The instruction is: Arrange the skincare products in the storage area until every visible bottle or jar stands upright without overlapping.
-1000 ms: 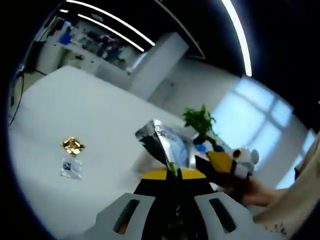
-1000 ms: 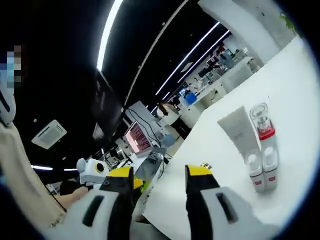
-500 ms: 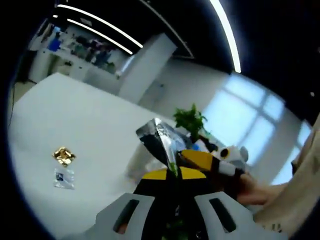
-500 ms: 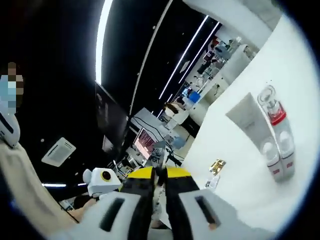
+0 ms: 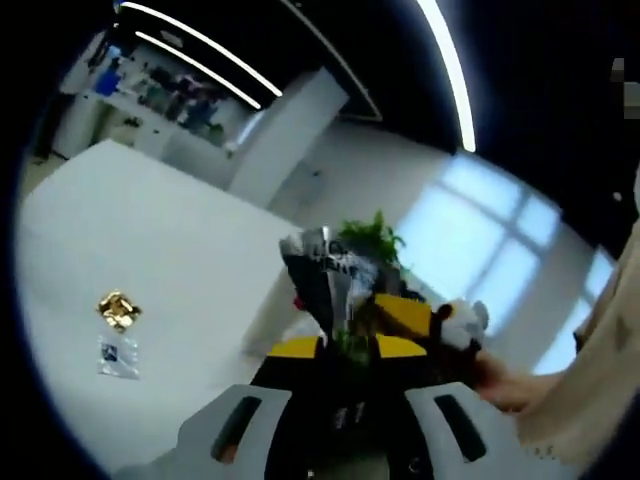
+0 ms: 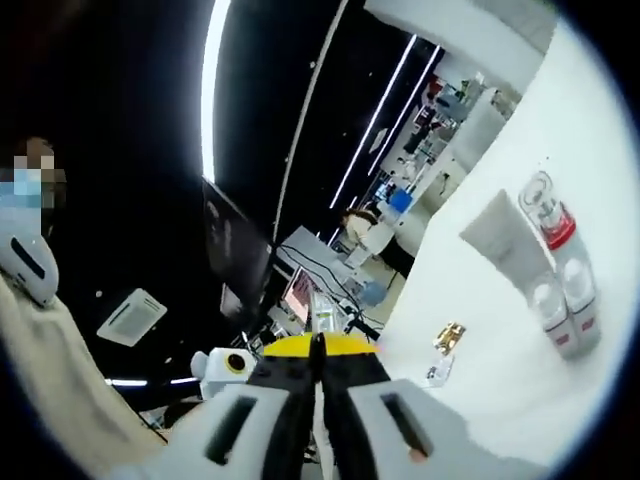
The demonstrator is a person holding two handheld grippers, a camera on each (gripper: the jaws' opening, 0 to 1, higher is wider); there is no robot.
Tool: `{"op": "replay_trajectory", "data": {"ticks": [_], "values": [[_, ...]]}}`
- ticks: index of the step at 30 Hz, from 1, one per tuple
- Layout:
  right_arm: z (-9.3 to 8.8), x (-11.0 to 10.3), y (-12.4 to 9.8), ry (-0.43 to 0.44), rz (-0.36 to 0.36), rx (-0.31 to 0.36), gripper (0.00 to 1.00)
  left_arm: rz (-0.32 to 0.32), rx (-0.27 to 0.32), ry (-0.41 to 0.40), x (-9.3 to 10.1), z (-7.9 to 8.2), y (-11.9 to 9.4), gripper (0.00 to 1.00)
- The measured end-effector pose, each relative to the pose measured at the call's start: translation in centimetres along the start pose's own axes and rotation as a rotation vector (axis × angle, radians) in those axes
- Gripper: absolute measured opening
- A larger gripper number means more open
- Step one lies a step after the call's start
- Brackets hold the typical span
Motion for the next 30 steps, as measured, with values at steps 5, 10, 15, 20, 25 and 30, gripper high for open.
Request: {"op": "replay_trajectory", "data": {"ticks": [5,10,15,20,25,30], "values": [[1.6,0.1,-0.6,0.072,0.006,0.077,0.01,-0.021,-0.017,0.013,-0.4,0.7,-0.5,0.50],[2.5,-0.1,-1.1,0.153,0.030,0.116,0.01,-0.096,-0.011,-0.051,-0.6,1.2,-0.8,0.61],[2.7,-0.7,-1.0,0.181,0.068,0.121,0.01,-0.129,-0.066,-0.014,-0.6,1.6,-0.3,0.64],[2.3,-1.7,-0.3,0.244,0.124,0.106,0.01,-0.204,-0.032,-0.121,-1.0,2.6,0.1,0.64],[2.3,-2.2,0.3,0.245,0.130,0.110,0.01,-0.321,-0.039,-0.108,-0.3,3.1,-0.3,0.27],[2.9,-1.2,0.1,0.243,0.089,0.136,0.01,-0.426,0.009,-0.196,0.2,3.2,-1.2,0.02]]}}
Point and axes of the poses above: the point that each gripper's makers call its tool centre point, and the gripper's own axes: y roughly forward along the fingers, x roughly to its right, z roughly out of its top, the point moved 9 cm from there along -y, roughly backward along the fingers, and after that the axes turned 12 degrees about -y, right-handed, at the moved point
